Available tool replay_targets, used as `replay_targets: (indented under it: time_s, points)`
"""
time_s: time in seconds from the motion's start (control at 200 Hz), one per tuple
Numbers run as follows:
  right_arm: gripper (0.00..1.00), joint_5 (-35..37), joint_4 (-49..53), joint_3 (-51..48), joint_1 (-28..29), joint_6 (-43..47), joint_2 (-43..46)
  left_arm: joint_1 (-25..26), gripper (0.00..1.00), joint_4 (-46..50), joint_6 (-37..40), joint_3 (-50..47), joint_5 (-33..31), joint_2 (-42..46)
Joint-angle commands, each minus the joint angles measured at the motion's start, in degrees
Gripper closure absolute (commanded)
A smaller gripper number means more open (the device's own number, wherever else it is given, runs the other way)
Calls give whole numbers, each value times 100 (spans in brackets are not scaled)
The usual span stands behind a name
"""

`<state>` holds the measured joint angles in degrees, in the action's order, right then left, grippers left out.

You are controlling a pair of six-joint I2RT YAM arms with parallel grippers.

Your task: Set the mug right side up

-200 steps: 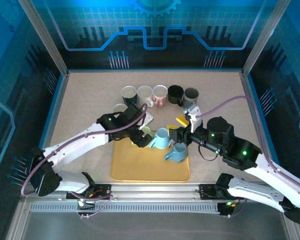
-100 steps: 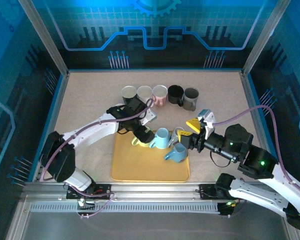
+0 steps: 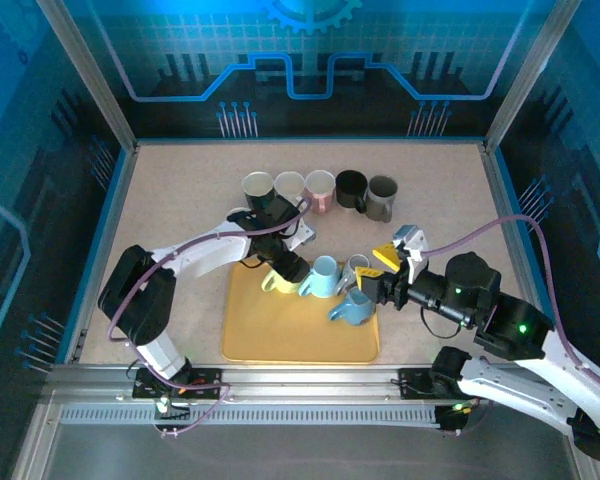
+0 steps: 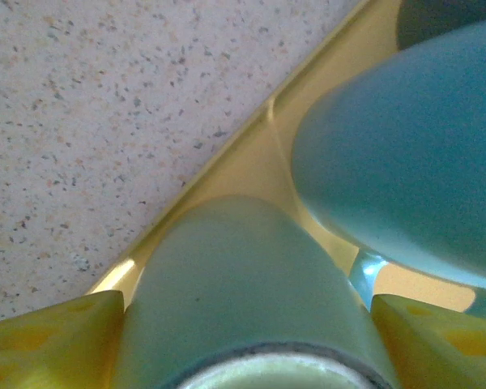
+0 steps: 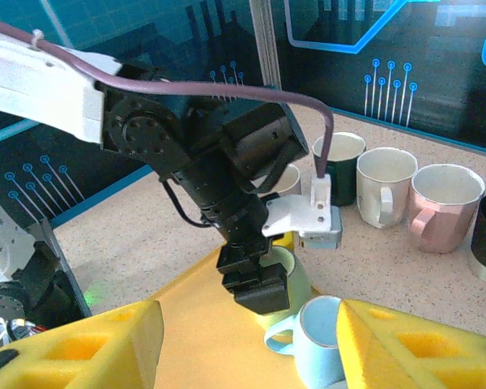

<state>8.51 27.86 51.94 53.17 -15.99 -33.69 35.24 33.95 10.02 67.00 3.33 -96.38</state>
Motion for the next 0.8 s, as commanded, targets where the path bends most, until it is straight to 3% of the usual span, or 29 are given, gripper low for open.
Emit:
replay_targets:
  time_s: [0.0,0.1,0.27,0.4,0.525,0.69,0.795]
  points:
    - [41,-25,-47,9,-61,46,14,-60,26,130,-185,-126,-138,-204]
    - [41,-9,-35,-13,-61,41,45,-61,26,93,-354,-230,-182,-83]
    - [41,-36,-74,-95,-60,-23,117,-46,7,188,-704,-298,-427,167]
    - [41,-45,-96,-123,-61,-53,161,-53,7,346,-762,-359,-490,384]
    - [41,-59,-157,-288,-61,-96,196,-52,13,399,-855,-405,-456,474]
    - [42,-70,-174,-330,-61,-123,194,-14,38,509,-989,-327,-491,475]
    - [43,-37,-134,-334,-61,-130,231,66,45,551,-1101,-310,-505,698]
